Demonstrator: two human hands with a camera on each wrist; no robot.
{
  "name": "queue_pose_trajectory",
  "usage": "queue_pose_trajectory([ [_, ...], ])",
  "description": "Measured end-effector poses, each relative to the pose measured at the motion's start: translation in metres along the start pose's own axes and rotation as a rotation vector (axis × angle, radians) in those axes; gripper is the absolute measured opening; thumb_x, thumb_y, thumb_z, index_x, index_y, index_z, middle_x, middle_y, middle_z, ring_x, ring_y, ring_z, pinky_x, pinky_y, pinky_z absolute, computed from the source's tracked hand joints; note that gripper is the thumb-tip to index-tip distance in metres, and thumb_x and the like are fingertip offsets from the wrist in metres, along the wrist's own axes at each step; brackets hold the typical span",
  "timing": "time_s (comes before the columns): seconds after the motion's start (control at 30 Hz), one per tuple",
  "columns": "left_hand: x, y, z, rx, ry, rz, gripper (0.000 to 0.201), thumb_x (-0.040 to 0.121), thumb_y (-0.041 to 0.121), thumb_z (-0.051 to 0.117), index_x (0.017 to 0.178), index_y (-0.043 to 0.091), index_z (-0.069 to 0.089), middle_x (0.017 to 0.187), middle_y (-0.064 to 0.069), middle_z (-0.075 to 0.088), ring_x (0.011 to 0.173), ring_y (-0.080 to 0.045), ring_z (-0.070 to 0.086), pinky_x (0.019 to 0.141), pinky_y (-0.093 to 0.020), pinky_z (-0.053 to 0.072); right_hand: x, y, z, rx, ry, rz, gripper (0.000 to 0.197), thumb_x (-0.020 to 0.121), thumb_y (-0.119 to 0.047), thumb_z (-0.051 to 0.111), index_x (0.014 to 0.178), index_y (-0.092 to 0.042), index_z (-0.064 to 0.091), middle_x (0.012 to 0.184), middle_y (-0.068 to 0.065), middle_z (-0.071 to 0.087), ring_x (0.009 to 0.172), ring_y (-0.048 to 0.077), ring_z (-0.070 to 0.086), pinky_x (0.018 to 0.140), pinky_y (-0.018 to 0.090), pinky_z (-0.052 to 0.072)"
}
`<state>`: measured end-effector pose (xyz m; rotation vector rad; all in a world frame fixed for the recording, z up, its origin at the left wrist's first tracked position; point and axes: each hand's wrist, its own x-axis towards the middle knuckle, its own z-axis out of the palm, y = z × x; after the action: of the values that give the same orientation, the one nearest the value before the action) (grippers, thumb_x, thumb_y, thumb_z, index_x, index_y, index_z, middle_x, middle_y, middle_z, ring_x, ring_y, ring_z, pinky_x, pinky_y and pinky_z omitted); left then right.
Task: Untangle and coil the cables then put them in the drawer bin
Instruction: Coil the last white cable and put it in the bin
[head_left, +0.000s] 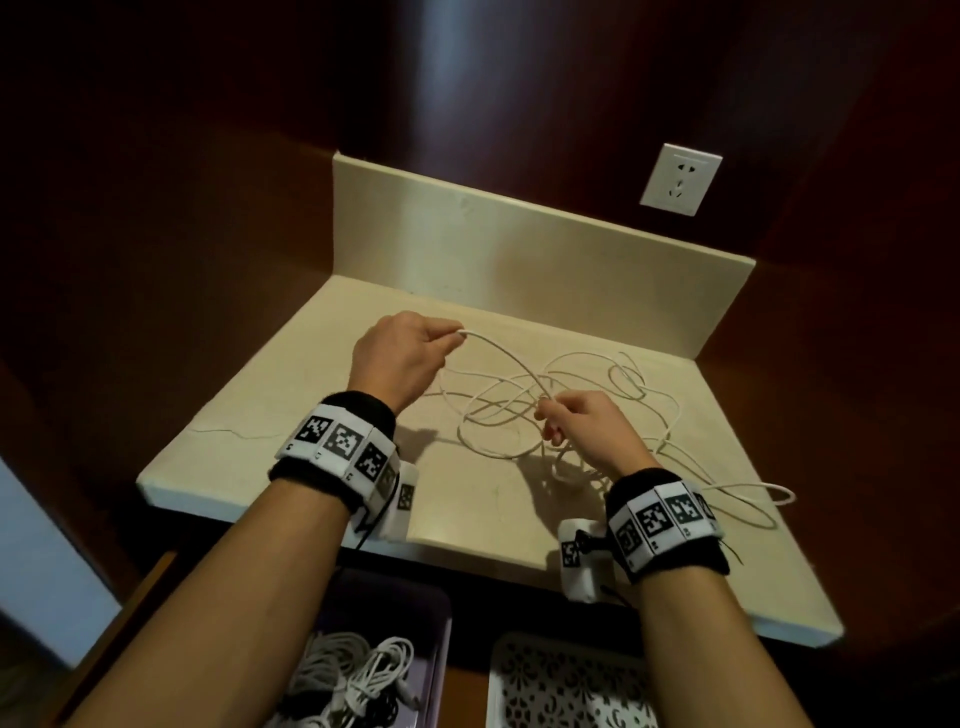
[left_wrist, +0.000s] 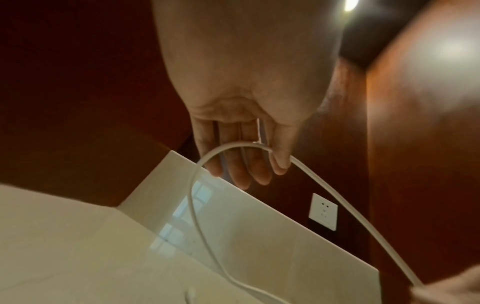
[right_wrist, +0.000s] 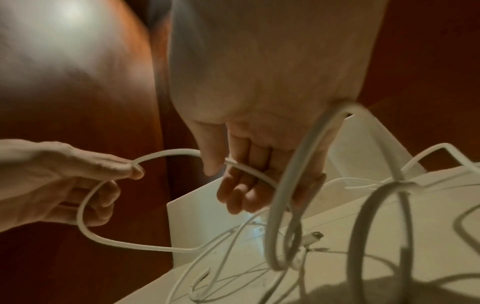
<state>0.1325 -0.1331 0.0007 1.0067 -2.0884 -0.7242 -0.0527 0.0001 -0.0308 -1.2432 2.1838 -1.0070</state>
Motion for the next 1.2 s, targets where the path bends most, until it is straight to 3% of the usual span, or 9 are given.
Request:
queue_pose_trajectory([
  [0.17,-0.004,-0.005,0.007,0.163,0.007,-0.033,0.027,0.093,0.026,0.055,0.115,0.029,0.071,0.112,0.002,0.071,0.107,-0.021,0.060,0.089,-0.033,0.049,0.001,0.001,0.002,0.022,0.087,-0.041,0.022,0.095,-0.035,0.058,0.094,-0.021,0.075,0.066,-0.009,0.057,0.063,0.005,0.050,0.066,0.023,0.041],
  [0.23,-0.007,0.004,0.012,0.155,-0.032,0.073,0.035,0.091,0.018,0.054,0.121,0.030,0.067,0.113,0.004,0.069,0.111,-0.018,0.053,0.092,-0.034,0.045,0.004,-0.001,0.005,0.062,0.129,-0.049,0.024,0.090,-0.038,0.065,0.104,-0.022,0.076,0.081,-0.016,0.066,0.077,-0.001,0.056,0.080,0.024,0.047],
  [0.3,-0.008,0.015,0.016,0.115,-0.087,0.161,0.036,0.091,0.022,0.056,0.125,0.028,0.064,0.113,0.004,0.067,0.111,-0.017,0.053,0.095,-0.034,0.043,0.008,-0.003,0.010,0.111,0.167,-0.077,0.023,0.085,-0.041,0.070,0.104,-0.028,0.075,0.104,-0.011,0.073,0.101,0.005,0.064,0.098,0.035,0.049],
  [0.33,-0.008,0.020,0.019,0.100,-0.116,0.180,0.034,0.092,0.025,0.057,0.125,0.027,0.064,0.114,0.003,0.067,0.110,-0.017,0.055,0.095,-0.034,0.043,0.009,-0.004,0.012,0.124,0.179,-0.104,0.021,0.083,-0.042,0.072,0.101,-0.032,0.074,0.107,-0.009,0.073,0.106,0.008,0.064,0.101,0.039,0.048],
  [0.57,-0.005,0.020,0.030,0.155,-0.181,0.176,0.024,0.095,0.032,0.057,0.107,0.019,0.074,0.105,-0.002,0.068,0.101,-0.021,0.060,0.083,-0.029,0.040,0.005,-0.012,0.012,0.068,0.185,-0.161,0.015,0.085,-0.027,0.072,0.098,-0.023,0.078,0.097,-0.007,0.075,0.095,0.008,0.066,0.093,0.035,0.051],
  [0.87,0.004,-0.008,-0.001,0.053,0.109,-0.012,0.023,0.092,0.034,0.062,0.104,0.021,0.076,0.107,-0.001,0.072,0.103,-0.022,0.062,0.089,-0.034,0.048,-0.004,0.023,0.002,-0.047,0.107,0.064,0.017,0.096,-0.016,0.058,0.101,-0.018,0.074,0.072,-0.007,0.061,0.071,0.010,0.057,0.059,0.027,0.046],
  [0.97,-0.001,-0.006,0.006,0.149,0.092,-0.055,0.023,0.094,0.028,0.056,0.109,0.023,0.074,0.114,-0.001,0.071,0.109,-0.023,0.061,0.091,-0.034,0.048,-0.001,0.023,0.002,0.000,0.173,0.054,0.021,0.095,-0.015,0.057,0.106,-0.021,0.074,0.065,-0.004,0.064,0.065,0.011,0.057,0.061,0.028,0.044],
  [1.1,-0.007,0.014,0.021,0.294,0.006,0.097,0.039,0.091,0.016,0.048,0.125,0.028,0.064,0.121,0.000,0.065,0.118,-0.021,0.049,0.101,-0.038,0.035,0.003,0.018,0.004,-0.028,0.252,0.005,0.023,0.094,-0.017,0.060,0.109,-0.028,0.074,0.062,-0.005,0.066,0.065,0.013,0.059,0.074,0.037,0.051],
  [1.2,-0.013,0.029,0.038,0.311,-0.113,0.219,0.034,0.096,0.032,0.050,0.128,0.030,0.060,0.118,0.004,0.065,0.118,-0.016,0.048,0.107,-0.038,0.024,0.003,0.012,0.004,-0.032,0.287,-0.052,0.023,0.094,-0.020,0.061,0.110,-0.030,0.073,0.063,-0.007,0.066,0.064,0.012,0.058,0.070,0.035,0.051],
])
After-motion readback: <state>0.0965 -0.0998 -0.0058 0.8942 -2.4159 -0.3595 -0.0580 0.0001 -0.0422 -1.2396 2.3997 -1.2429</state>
